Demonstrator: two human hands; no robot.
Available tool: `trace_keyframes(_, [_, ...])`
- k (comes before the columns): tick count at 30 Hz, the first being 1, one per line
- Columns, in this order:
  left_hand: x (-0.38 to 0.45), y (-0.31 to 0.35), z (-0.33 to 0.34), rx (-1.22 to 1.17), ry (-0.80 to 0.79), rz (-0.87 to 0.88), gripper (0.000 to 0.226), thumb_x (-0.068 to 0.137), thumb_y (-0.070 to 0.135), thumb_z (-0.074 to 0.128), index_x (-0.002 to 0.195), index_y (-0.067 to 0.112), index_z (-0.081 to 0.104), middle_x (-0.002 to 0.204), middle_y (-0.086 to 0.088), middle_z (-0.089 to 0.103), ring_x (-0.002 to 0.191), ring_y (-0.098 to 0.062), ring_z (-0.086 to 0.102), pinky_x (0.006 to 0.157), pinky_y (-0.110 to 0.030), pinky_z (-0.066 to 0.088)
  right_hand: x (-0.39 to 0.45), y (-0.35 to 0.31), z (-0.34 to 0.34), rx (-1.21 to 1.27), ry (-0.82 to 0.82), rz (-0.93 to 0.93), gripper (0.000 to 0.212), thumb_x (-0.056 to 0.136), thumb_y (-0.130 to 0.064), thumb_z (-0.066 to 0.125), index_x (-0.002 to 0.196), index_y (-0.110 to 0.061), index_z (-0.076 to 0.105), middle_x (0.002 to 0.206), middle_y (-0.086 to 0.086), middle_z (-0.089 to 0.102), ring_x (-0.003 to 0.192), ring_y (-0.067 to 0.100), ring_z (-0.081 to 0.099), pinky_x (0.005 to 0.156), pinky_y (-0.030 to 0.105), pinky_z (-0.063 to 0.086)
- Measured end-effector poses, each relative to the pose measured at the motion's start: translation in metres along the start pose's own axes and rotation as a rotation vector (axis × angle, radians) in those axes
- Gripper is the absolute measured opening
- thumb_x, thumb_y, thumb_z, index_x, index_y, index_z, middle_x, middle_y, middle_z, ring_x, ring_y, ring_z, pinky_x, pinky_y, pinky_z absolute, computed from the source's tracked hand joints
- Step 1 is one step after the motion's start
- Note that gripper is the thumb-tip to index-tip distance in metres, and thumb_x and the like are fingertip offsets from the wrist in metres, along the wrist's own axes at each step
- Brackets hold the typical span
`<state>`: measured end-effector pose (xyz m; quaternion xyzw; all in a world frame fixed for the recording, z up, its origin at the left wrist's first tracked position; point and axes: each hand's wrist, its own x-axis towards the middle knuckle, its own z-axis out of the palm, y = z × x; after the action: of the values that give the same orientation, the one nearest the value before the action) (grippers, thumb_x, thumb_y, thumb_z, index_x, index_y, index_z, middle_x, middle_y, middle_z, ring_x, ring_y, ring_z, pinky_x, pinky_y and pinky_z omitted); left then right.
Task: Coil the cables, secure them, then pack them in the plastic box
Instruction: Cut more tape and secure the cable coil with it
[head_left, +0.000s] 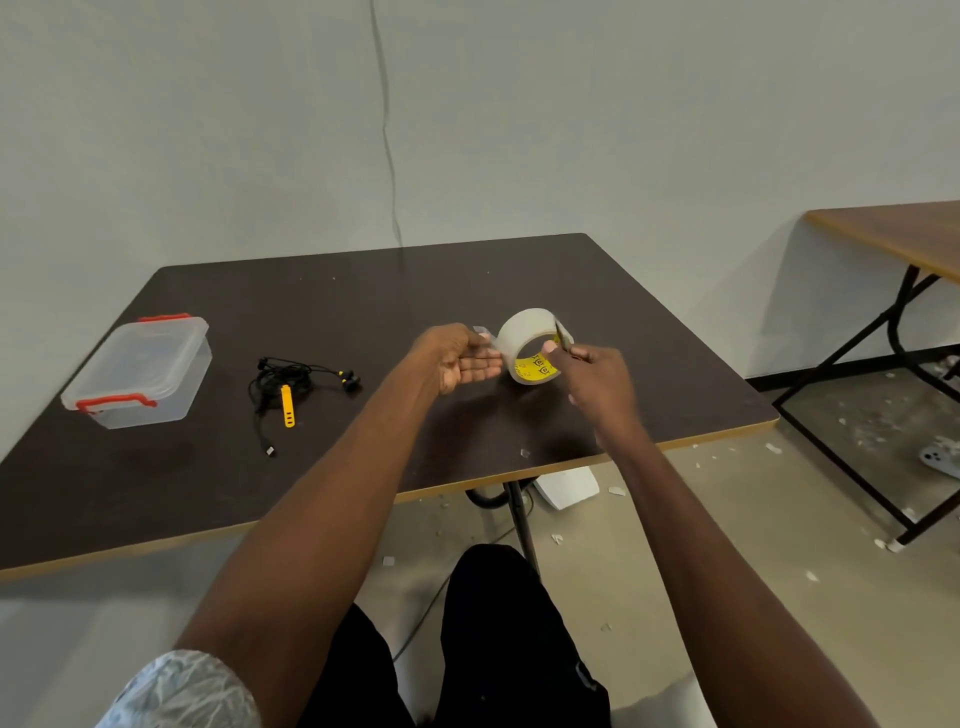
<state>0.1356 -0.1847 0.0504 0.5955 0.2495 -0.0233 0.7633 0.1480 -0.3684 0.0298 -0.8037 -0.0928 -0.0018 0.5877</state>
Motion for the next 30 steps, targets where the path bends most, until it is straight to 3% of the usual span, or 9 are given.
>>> trace_keyframes(2, [0.002, -0.001, -0.003, -0.009, -0.008, -0.001, 0.009, 0.096, 0.000, 0.049, 0.096, -0.005, 0.057, 0.089, -0.023, 0.066, 0.084, -0.031, 0.067, 0.079, -0.041, 0.054, 0.006, 0.004, 0.002, -0.135, 0.032, -0.086, 0.042, 0.092, -0.036, 0.064, 0.058, -0.013, 0.055, 0.063, 0.001, 0.043, 0.056, 0.012, 0.037, 0.053, 0.027, 0.028])
trace_keyframes(6, [0.007, -0.002, -0.006, -0.013, -0.020, 0.008, 0.011, 0.097, -0.001, 0.046, 0.098, -0.006, 0.056, 0.088, -0.022, 0.065, 0.078, -0.028, 0.067, 0.078, -0.040, 0.055, 0.005, 0.003, 0.008, -0.115, -0.090, -0.160, 0.017, 0.093, -0.022, 0.064, 0.103, -0.015, 0.077, 0.079, -0.001, 0.065, 0.064, 0.006, 0.053, 0.058, 0.024, 0.041])
trace_keyframes(10, [0.006, -0.001, -0.006, -0.022, -0.033, 0.009, 0.013, 0.097, -0.001, 0.044, 0.099, -0.005, 0.056, 0.088, -0.022, 0.066, 0.078, -0.029, 0.067, 0.069, -0.038, 0.060, -0.003, 0.000, 0.011, 0.306, -0.229, 0.035, 0.020, 0.095, -0.023, 0.062, 0.103, -0.007, 0.071, 0.070, 0.010, 0.062, 0.047, 0.013, 0.051, 0.044, 0.024, 0.042])
trace_keyframes(12, [0.005, -0.002, -0.006, -0.024, -0.042, 0.008, 0.012, 0.097, 0.000, 0.045, 0.099, -0.004, 0.057, 0.090, -0.021, 0.066, 0.079, -0.028, 0.067, 0.067, -0.037, 0.061, -0.002, -0.002, 0.009, 0.598, -0.367, 0.193, 0.033, 0.098, -0.026, 0.055, 0.109, 0.003, 0.066, 0.086, 0.021, 0.068, 0.066, 0.024, 0.067, 0.061, 0.032, 0.057])
trace_keyframes(14, [0.003, -0.002, -0.006, -0.028, -0.042, 0.008, 0.013, 0.097, 0.000, 0.046, 0.103, -0.004, 0.057, 0.089, -0.019, 0.067, 0.076, -0.026, 0.069, 0.062, -0.034, 0.060, -0.001, -0.003, 0.006, 0.898, -0.489, 0.338, 0.044, 0.099, -0.022, 0.039, 0.118, 0.012, 0.059, 0.104, 0.030, 0.068, 0.090, 0.034, 0.071, 0.082, 0.038, 0.060])
trace_keyframes(17, [0.003, 0.000, -0.008, -0.043, -0.039, 0.005, 0.013, 0.096, 0.000, 0.048, 0.102, -0.004, 0.058, 0.082, -0.019, 0.069, 0.067, -0.024, 0.071, 0.057, -0.034, 0.060, -0.003, -0.004, 0.003, 1.113, -0.558, 0.392, 0.040, 0.092, -0.003, 0.036, 0.121, 0.015, 0.056, 0.103, 0.027, 0.070, 0.093, 0.031, 0.072, 0.085, 0.035, 0.059])
trace_keyframes(20, [0.002, -0.001, -0.010, -0.058, -0.062, 0.009, 0.015, 0.095, -0.001, 0.048, 0.107, -0.006, 0.058, 0.090, -0.021, 0.068, 0.077, -0.028, 0.070, 0.064, -0.035, 0.061, -0.006, -0.001, 0.010, 1.055, -0.555, 0.378, 0.031, 0.090, 0.009, 0.044, 0.115, 0.005, 0.061, 0.089, 0.015, 0.072, 0.078, 0.021, 0.073, 0.073, 0.028, 0.060])
trace_keyframes(25, [0.002, -0.003, -0.011, -0.065, -0.092, 0.014, 0.022, 0.095, -0.001, 0.048, 0.116, -0.008, 0.055, 0.094, -0.023, 0.068, 0.071, -0.026, 0.072, 0.057, -0.034, 0.060, -0.014, 0.006, 0.026, 0.722, -0.542, 0.241, 0.008, 0.091, -0.004, 0.062, 0.099, -0.002, 0.063, 0.079, 0.013, 0.070, 0.060, 0.017, 0.067, 0.058, 0.024, 0.057])
trace_keyframes(30, [0.007, -0.003, -0.014, -0.068, -0.108, -0.024, 0.013, 0.095, -0.001, 0.046, 0.102, -0.004, 0.057, 0.088, -0.020, 0.068, 0.074, -0.025, 0.070, 0.060, -0.035, 0.060, -0.018, 0.012, 0.032, 0.473, -0.601, 0.152, 0.032, 0.095, -0.025, 0.060, 0.106, 0.005, 0.063, 0.078, 0.014, 0.065, 0.057, 0.021, 0.058, 0.052, 0.026, 0.045])
